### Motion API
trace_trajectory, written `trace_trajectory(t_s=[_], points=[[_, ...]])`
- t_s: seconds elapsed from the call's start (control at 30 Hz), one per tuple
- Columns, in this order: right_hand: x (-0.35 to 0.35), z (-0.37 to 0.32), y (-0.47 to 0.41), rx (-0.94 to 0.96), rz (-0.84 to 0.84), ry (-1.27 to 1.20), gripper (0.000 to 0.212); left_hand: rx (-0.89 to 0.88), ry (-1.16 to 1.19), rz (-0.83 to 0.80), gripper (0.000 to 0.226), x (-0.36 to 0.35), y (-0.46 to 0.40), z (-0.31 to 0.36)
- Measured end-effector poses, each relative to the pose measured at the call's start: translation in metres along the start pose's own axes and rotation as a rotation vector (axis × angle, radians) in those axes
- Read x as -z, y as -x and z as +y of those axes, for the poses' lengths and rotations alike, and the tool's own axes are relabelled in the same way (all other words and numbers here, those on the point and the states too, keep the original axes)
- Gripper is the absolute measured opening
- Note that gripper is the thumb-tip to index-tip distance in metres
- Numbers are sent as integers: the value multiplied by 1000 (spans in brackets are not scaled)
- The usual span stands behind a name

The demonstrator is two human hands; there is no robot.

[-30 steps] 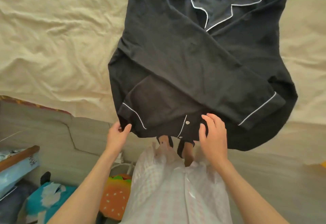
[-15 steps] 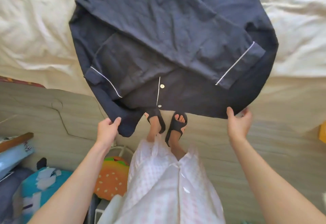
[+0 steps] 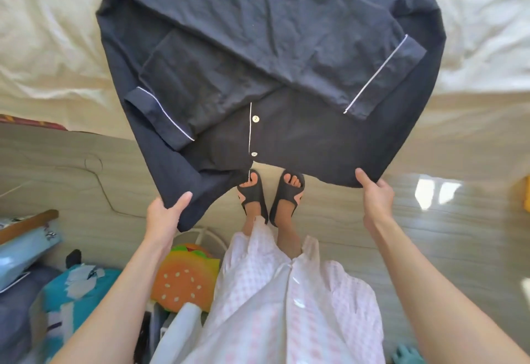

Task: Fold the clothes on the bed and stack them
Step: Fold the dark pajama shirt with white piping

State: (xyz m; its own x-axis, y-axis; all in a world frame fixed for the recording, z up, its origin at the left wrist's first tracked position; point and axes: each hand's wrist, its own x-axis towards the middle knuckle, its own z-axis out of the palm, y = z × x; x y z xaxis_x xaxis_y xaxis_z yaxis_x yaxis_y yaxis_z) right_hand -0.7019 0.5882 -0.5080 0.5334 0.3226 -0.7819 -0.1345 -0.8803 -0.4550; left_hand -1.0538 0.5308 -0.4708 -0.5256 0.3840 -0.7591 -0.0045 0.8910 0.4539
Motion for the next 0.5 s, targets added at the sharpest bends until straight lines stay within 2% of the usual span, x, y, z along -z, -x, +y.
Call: trace_trajectory(t_s=[0.1, 0.17, 0.3, 0.4, 0.5], points=[[9, 7, 9, -14, -15, -36, 16, 3, -219, -55, 24, 6, 6, 1], [14, 10, 14, 8, -58, -27, 18, 14, -328, -62, 18, 8, 9, 2], [17, 12, 26, 26, -117, 45, 13, -17, -345, 32, 12, 12, 21, 6], [21, 12, 33, -4, -90, 32, 11, -10, -188, 114, 16, 18, 35, 5], [29, 11, 40, -41, -60, -44, 15, 58, 255, 146, 21, 30, 48, 9]])
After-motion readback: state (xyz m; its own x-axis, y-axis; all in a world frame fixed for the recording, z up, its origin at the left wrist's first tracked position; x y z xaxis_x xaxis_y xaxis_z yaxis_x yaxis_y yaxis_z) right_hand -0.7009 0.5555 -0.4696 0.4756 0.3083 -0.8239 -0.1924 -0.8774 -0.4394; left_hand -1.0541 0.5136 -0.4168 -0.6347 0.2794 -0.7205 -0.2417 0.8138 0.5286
